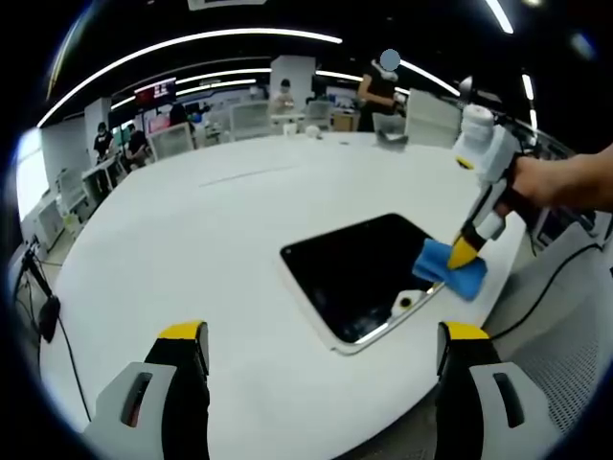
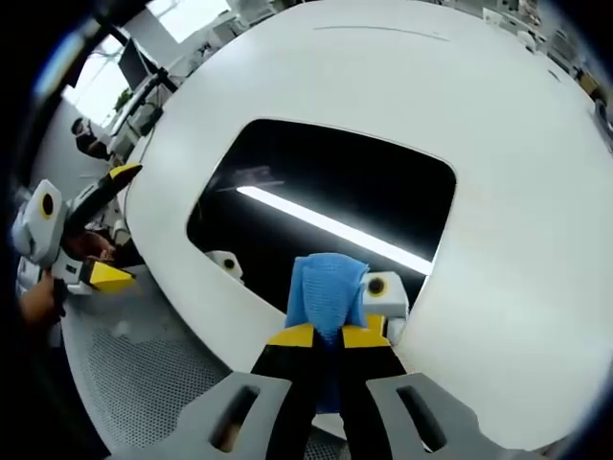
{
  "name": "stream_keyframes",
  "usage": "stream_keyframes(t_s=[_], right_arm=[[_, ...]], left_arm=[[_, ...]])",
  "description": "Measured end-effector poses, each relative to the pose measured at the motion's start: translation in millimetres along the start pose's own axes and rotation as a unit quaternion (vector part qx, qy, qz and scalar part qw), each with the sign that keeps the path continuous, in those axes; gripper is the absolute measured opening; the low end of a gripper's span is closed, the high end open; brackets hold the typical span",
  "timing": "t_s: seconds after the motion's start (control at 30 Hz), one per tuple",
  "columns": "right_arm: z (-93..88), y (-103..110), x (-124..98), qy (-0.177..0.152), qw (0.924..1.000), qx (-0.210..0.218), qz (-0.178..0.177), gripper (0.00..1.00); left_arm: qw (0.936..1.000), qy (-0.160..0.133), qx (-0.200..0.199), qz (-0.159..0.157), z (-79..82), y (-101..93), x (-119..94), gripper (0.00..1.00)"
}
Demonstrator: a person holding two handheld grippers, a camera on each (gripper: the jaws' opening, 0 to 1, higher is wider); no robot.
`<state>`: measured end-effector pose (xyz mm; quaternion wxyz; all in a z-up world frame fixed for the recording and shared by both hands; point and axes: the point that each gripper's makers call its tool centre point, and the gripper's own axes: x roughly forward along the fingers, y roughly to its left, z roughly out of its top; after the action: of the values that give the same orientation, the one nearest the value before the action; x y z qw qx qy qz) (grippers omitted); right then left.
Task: Wipe the mirror surface with the cleaning cloth until all visible marks leave the cleaned area.
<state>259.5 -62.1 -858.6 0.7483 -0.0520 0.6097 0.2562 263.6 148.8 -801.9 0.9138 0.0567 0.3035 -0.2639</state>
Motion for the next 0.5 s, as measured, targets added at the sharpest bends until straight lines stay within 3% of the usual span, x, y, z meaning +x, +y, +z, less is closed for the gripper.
stream_keyframes(t_s=[0.5], right_arm=[[-7.5, -15.6, -6.1, 0.001, 1.0, 0.007, -0.006, 0.02]], left_arm=[[1.0, -0.001, -0.002, -0.001, 0.2, -0.1, 0.4, 1.0]])
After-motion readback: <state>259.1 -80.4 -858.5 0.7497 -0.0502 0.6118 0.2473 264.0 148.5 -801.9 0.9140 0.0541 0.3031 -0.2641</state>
